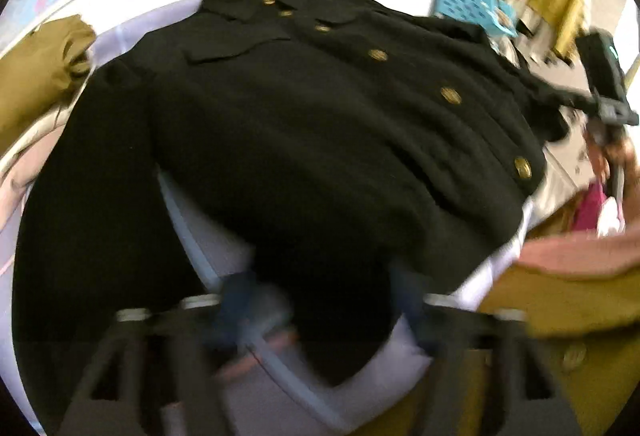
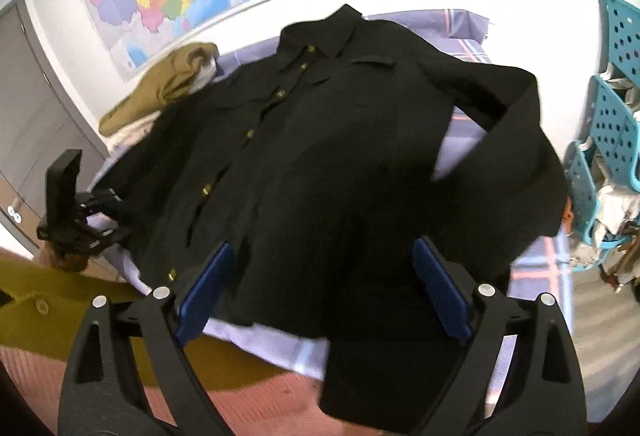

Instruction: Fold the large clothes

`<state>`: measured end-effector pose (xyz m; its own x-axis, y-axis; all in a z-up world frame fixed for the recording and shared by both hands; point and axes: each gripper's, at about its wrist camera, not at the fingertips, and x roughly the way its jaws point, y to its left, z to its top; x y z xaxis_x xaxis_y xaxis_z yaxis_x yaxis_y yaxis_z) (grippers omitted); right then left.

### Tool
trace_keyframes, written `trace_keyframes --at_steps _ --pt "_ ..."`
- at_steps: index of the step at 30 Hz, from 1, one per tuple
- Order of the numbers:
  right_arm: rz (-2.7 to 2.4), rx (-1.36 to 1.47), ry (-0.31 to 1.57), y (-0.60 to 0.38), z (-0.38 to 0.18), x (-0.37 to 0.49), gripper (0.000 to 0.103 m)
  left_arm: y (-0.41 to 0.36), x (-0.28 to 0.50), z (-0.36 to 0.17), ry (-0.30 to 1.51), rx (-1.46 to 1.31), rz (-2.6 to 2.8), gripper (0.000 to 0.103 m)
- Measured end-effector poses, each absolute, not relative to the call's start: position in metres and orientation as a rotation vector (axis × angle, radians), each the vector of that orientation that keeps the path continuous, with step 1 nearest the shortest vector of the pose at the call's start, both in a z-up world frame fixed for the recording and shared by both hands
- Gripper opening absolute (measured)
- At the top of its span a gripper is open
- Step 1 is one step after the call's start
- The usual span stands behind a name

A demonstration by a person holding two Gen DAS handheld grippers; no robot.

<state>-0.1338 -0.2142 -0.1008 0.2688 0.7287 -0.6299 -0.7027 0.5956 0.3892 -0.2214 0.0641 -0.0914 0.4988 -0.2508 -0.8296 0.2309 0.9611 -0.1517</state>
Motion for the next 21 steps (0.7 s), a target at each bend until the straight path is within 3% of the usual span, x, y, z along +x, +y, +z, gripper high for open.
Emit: trace_keyframes --at_steps 1,4,5,9,13,14,15,16,17,19,21 --pt "0.972 0.026 0.856 -0.212 -0.098 -0.137 0.072 0.073 -0.215 -0.09 1.014 -0.092 -0.298 0.017" --pt "0.98 -0.015 0.856 -0.203 -0.094 -0.142 0.036 0.094 -0.214 -0.079 0.992 -0.197 -0.258 0.013" --pt "0.985 0.007 0.876 -0.204 -0.093 -0.141 0.018 0.1 -0.214 -0.075 0.984 -0.225 -0.257 0.013" --pt "1.091 0.113 0.788 -0.22 -0.056 -0.16 0.006 0.127 -0.232 -0.042 0.938 -0.286 -0.224 0.013" --pt "1.077 0.053 0.804 -0.222 -0.052 -0.159 0.006 0.135 -0.245 -0.021 0.933 -0.254 -0.239 0.018" --pt "1.067 0.026 0.863 -0.217 -0.064 -0.153 0.01 0.129 -0.243 -0.027 0.952 -0.217 -0.246 0.024" --pt "1.036 -0.005 0.886 -0.213 -0.072 -0.149 0.022 0.123 -0.24 -0.036 0.992 -0.137 -0.208 0.037" --pt "0.995 -0.042 0.924 -0.209 -0.082 -0.144 0.034 0.121 -0.236 -0.045 1.03 -0.063 -0.139 0.044" --pt "0.996 -0.057 0.952 -0.205 -0.09 -0.141 0.052 0.118 -0.233 -0.052 1.052 -0.002 -0.1 0.048" --pt "0.999 -0.044 0.943 -0.205 -0.09 -0.138 0.055 0.119 -0.236 -0.049 1.017 -0.003 -0.127 0.049" --pt "1.011 -0.005 0.884 -0.21 -0.079 -0.135 0.056 0.12 -0.239 -0.04 0.964 -0.032 -0.168 0.063"
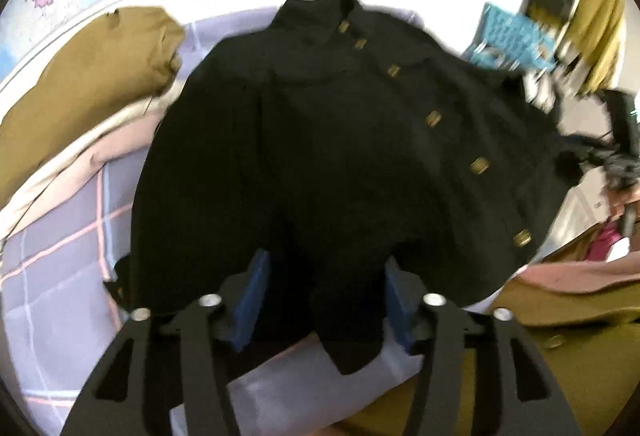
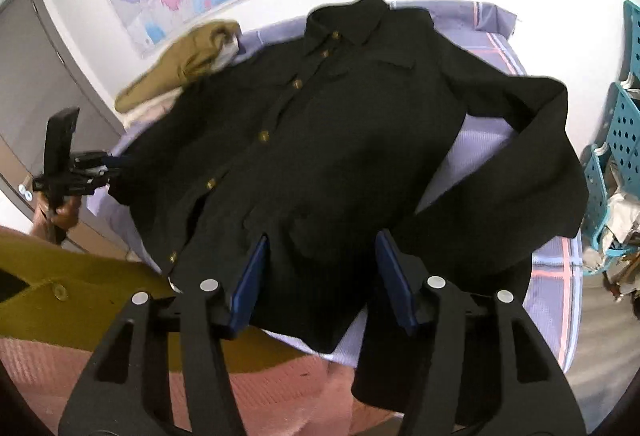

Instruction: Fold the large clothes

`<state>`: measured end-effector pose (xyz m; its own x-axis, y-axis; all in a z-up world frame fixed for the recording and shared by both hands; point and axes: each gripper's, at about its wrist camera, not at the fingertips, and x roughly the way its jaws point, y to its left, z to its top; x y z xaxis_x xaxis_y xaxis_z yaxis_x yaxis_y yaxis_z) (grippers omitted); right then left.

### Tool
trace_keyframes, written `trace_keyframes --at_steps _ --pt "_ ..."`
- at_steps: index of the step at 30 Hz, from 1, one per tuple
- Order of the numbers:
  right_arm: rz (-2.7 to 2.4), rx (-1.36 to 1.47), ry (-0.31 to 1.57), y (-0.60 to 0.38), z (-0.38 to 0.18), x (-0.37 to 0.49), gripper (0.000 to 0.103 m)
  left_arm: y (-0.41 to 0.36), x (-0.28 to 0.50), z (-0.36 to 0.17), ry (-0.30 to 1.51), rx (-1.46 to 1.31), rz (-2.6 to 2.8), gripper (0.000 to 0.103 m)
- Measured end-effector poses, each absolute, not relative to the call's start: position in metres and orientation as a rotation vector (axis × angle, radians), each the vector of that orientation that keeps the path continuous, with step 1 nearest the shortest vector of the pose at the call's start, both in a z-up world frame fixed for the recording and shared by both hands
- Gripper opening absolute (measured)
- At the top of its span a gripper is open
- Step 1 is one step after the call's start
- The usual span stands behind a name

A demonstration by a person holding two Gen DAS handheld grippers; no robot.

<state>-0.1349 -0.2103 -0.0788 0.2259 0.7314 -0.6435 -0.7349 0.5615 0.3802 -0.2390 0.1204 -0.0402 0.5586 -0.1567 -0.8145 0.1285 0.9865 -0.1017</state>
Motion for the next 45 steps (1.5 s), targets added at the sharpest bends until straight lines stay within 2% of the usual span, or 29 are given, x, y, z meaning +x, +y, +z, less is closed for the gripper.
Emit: trace_keyframes --at_steps 2,3,5,11,19,23,27,30,31,32,33,35,36,41,45 --pt "0.99 0.005 0.838 -0.211 -0.07 -0.128 0.06 0.119 -0.242 -0.024 0.879 -0.022 -0.174 0.066" --pt "0.965 -0.001 0.821 -0.207 -0.067 -0.119 0.064 0.119 -0.241 -0.02 0.854 -0.018 -0.181 0.071" --pt "0.947 -0.004 0.826 -0.199 -0.072 -0.101 0.068 0.115 -0.23 -0.015 0.827 -0.027 -0.207 0.073" --pt "0.923 -0.111 0.859 -0.142 -0.085 -0.045 0.067 0.094 -0.17 -0.024 0.824 0.085 -0.148 0.073" --pt "0.998 -0.242 0.872 -0.032 -0.082 0.024 0.066 0.108 -0.036 -0.028 0.844 0.108 0.002 0.073" --pt "1.018 -0.258 0.901 0.03 -0.091 0.052 0.056 0.104 0.028 -0.034 0.872 0.088 0.004 0.073" --pt "1.01 -0.267 0.973 0.071 -0.111 0.066 0.054 0.109 0.062 -0.035 0.886 0.092 0.03 0.073" --pt "0.97 -0.283 0.944 0.081 -0.118 0.068 0.056 0.122 0.073 -0.034 0.904 0.071 0.029 0.073" --pt "0.96 -0.288 0.938 0.081 -0.118 0.07 0.051 0.126 0.075 -0.035 0.913 0.064 0.03 0.073" --pt "0.94 -0.299 0.925 0.081 -0.118 0.072 0.034 0.128 0.076 -0.035 0.92 0.058 0.03 0.073" --pt "0.942 -0.26 0.94 0.077 -0.119 0.078 0.026 0.131 0.078 -0.036 0.927 0.048 0.029 0.073" --pt "0.952 -0.235 0.953 0.073 -0.118 0.083 0.019 0.138 0.079 -0.038 0.932 0.039 0.038 0.073" --pt "0.963 -0.228 0.94 0.071 -0.114 0.082 0.01 0.142 0.079 -0.039 0.935 0.036 0.047 0.073" --pt "0.962 -0.156 0.819 0.066 -0.082 0.088 0.008 0.158 0.074 -0.036 0.937 0.027 0.065 0.073" --pt "0.945 -0.118 0.858 0.075 -0.088 0.112 0.008 0.166 0.065 -0.027 0.909 0.032 0.065 0.074"
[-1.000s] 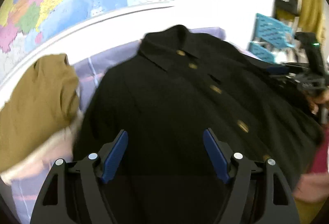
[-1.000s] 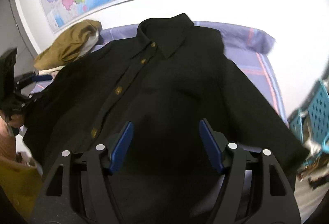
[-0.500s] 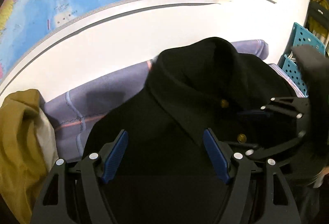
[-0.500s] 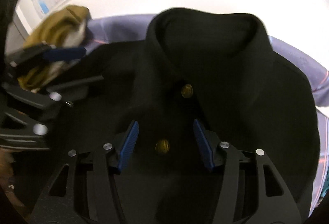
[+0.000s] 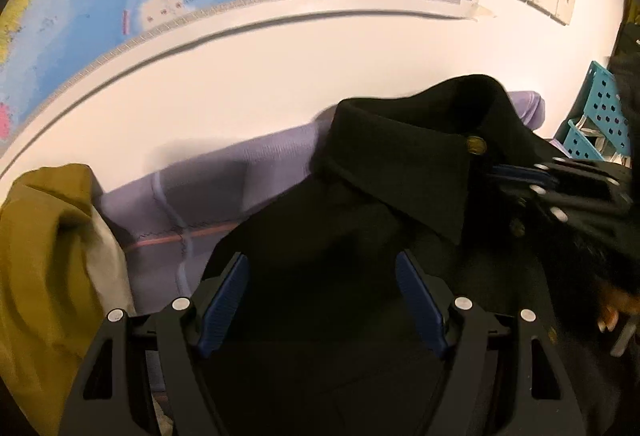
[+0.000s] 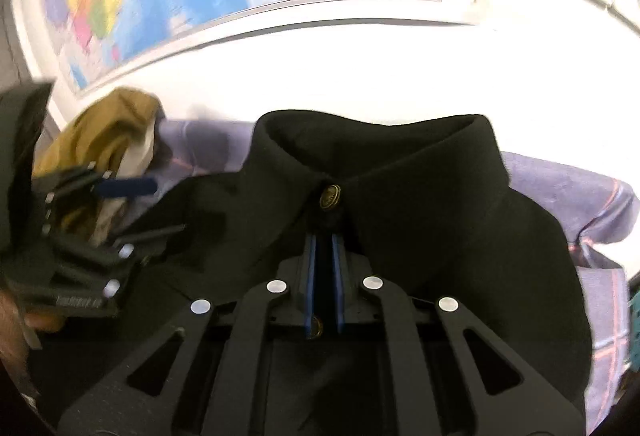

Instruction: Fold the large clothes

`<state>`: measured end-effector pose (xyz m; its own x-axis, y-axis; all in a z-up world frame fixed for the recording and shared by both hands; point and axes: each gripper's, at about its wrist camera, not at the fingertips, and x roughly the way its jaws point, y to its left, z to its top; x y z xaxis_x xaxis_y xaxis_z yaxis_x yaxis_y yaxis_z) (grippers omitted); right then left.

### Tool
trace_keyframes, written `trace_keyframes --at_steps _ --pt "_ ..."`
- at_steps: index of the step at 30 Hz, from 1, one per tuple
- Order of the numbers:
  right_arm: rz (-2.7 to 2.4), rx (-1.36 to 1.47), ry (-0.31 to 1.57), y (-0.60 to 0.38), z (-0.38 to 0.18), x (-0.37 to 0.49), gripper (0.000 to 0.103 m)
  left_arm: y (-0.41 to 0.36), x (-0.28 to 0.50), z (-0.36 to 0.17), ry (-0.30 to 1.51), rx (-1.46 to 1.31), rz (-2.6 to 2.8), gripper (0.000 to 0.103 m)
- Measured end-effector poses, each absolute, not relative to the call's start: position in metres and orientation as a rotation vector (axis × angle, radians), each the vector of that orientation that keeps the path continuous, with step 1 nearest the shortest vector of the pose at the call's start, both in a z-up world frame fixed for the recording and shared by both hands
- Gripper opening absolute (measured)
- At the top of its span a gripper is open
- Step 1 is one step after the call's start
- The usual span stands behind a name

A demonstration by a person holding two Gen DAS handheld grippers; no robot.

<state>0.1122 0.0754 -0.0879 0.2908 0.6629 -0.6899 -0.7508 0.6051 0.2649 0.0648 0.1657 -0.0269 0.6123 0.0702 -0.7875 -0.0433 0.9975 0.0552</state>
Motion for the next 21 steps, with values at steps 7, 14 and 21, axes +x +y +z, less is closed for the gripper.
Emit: trace_keyframes --at_steps 7,14,21 --pt "0.97 -0.113 0.928 0.03 -0.086 0.103 0.044 0.156 0.025 -0.042 0.962 0.148 0.014 0.075" --pt "0.989 0.099 0.979 -0.135 -0.07 0.049 0.068 0.163 -0.066 -0.056 0.997 0.125 -0.106 0.085" --pt "0.917 0.19 1.173 -0.202 -0.119 -0.014 0.066 0.167 -0.134 -0.065 1.042 0.036 -0.163 0.092"
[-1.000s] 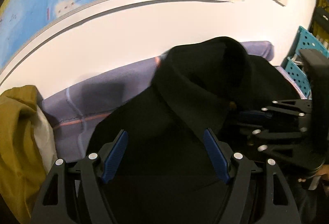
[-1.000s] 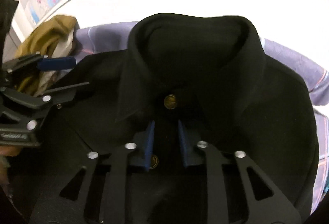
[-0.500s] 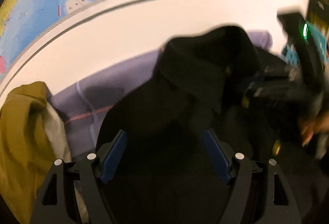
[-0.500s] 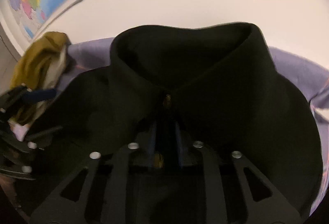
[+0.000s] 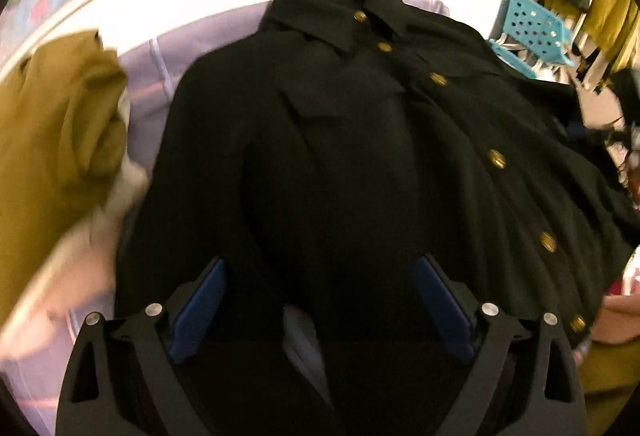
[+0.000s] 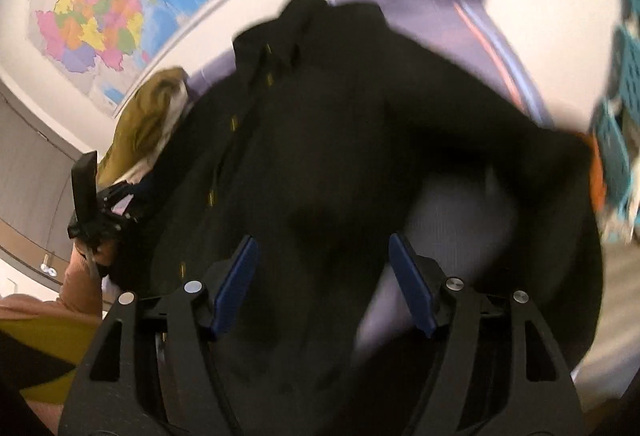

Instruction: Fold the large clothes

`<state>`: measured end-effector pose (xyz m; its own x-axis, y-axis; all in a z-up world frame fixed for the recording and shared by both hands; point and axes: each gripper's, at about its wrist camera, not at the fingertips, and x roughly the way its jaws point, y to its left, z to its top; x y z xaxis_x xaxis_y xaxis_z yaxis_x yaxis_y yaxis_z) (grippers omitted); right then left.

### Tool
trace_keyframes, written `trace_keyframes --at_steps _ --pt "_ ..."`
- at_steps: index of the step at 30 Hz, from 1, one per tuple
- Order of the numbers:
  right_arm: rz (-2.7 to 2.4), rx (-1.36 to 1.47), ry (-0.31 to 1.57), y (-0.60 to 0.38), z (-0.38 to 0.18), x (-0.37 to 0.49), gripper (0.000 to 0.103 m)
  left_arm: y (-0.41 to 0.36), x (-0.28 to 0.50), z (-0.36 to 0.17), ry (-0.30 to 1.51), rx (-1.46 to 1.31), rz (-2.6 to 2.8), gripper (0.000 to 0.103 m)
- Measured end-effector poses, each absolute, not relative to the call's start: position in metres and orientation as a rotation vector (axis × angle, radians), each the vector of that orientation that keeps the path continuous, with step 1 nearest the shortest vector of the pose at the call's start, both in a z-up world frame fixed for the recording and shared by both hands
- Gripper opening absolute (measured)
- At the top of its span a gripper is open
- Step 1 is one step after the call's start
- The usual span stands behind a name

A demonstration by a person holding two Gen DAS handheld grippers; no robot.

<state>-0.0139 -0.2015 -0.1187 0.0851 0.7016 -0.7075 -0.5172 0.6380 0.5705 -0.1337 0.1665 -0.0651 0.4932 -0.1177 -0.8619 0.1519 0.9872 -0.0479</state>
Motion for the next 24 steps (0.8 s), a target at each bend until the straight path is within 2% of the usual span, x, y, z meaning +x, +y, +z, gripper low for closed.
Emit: trace_keyframes --at_steps 4,5,6,7,8,9,10,12,13,14,15,19,22,24 --pt "0.909 0.119 1.17 -0.204 -0.125 -0.031 0.055 0.157 -0.152 -0.074 1.075 0.039 -0.163 0.092" --pt "0.903 0.122 1.173 -0.208 -0.123 -0.03 0.041 0.155 -0.153 -0.077 1.08 0.048 -0.149 0.092" --pt "0.888 0.128 1.175 -0.216 -0.123 -0.026 0.034 0.155 -0.155 -0.078 1.084 0.052 -0.139 0.092" --pt "0.862 0.121 1.177 -0.223 -0.123 -0.024 0.034 0.156 -0.156 -0.08 1.088 0.052 -0.126 0.092" --pt "0.816 0.093 1.182 -0.231 -0.122 -0.022 0.023 0.157 -0.156 -0.081 1.092 0.051 -0.113 0.092" --pt "0.754 0.063 1.186 -0.239 -0.123 -0.02 0.007 0.159 -0.158 -0.083 1.096 0.053 -0.102 0.092" --pt "0.737 0.079 1.183 -0.244 -0.121 -0.02 0.001 0.16 -0.158 -0.085 1.101 0.057 -0.101 0.092" --pt "0.718 0.121 1.177 -0.256 -0.118 -0.023 0.007 0.162 -0.162 -0.085 1.101 0.062 -0.095 0.092" --pt "0.735 0.154 1.171 -0.256 -0.115 -0.027 0.017 0.162 -0.162 -0.084 1.102 0.065 -0.094 0.092" --pt "0.779 0.184 1.146 -0.254 -0.108 -0.037 0.04 0.163 -0.164 -0.084 1.105 0.068 -0.095 0.092" --pt "0.806 0.166 1.121 -0.246 -0.1 -0.046 0.056 0.162 -0.165 -0.084 1.108 0.071 -0.097 0.092" --pt "0.838 0.061 1.014 -0.23 -0.076 -0.078 0.057 0.159 -0.172 -0.079 1.105 0.075 -0.121 0.092" --pt "0.661 0.078 0.945 -0.248 -0.075 -0.071 0.083 0.158 -0.177 -0.076 1.079 0.071 -0.114 0.092" --pt "0.576 0.127 0.973 -0.264 -0.086 -0.059 0.087 0.156 -0.178 -0.072 1.056 0.063 -0.121 0.092"
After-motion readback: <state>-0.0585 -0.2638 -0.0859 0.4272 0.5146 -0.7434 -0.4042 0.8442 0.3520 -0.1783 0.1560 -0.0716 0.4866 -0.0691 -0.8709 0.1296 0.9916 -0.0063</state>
